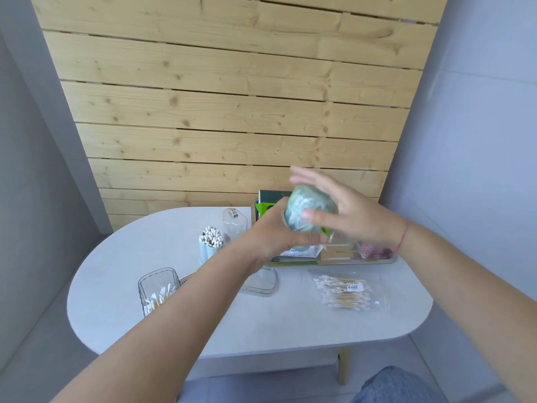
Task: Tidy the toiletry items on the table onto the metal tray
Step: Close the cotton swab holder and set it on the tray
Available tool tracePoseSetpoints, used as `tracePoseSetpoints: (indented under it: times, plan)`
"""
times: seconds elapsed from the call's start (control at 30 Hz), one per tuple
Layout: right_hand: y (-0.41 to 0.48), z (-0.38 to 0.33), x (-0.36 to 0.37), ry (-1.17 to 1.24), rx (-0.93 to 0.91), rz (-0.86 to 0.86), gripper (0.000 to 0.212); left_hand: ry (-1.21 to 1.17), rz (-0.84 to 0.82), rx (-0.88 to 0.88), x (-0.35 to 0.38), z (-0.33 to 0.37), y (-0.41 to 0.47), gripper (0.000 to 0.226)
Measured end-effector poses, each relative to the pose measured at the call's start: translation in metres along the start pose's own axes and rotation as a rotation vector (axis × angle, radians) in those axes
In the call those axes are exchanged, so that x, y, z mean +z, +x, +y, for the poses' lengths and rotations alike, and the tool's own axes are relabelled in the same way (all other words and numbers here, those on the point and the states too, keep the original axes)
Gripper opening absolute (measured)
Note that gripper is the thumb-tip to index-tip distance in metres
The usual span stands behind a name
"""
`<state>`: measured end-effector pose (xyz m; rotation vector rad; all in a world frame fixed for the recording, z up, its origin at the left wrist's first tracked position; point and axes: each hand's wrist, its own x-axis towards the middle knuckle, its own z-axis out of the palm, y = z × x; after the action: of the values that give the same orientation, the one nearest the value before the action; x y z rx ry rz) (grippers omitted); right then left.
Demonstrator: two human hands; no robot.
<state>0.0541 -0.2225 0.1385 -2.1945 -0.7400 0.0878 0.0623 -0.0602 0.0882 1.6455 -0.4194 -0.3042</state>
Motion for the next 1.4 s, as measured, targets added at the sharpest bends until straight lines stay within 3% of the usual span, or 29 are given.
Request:
tracePoseSetpoints:
  times: [0.07,0.2,0.33,0.43,0.63,0.8,0.97,1.13,1.3,1.4]
  plan:
    - [-0.005,0.004,-0.014,0.179,0.07,0.031,0.069,-0.011,0.032,0.01,-0.001,0.008,0.006,0.063]
    - [-0.011,0.012,-0.034,0.357,0.14,0.129,0.064,0.025,-0.004,0.011,0.006,0.025,0.027,0.068]
    - [-0.015,0.027,-0.045,0.332,0.207,0.269,0.058,0.181,-0.022,-0.055,0.023,0.032,0.049,0.074]
    - [-0.021,0.048,-0.054,0.312,0.251,0.306,0.053,0.284,0.06,-0.08,0.04,0.031,0.069,0.071]
    - [-0.017,0.102,-0.082,0.3,0.344,0.458,0.05,0.073,0.075,-0.125,0.072,0.022,0.115,0.058]
    - [-0.009,0.165,-0.094,0.34,0.455,0.383,0.055,0.065,0.029,-0.278,0.095,-0.006,0.16,0.067]
    - [-0.013,0.214,-0.096,0.304,0.547,0.307,0.053,-0.039,0.004,-0.377,0.117,-0.04,0.183,0.06]
    - [-0.017,0.232,-0.098,0.386,0.564,0.337,0.051,-0.139,0.075,-0.412,0.125,-0.049,0.196,0.049]
    - [-0.023,0.233,-0.104,0.377,0.547,0.323,0.048,-0.139,0.01,-0.372,0.134,-0.038,0.181,0.044]
    - [-0.022,0.234,-0.099,0.389,0.556,0.294,0.047,-0.123,0.008,-0.363,0.131,-0.037,0.175,0.027]
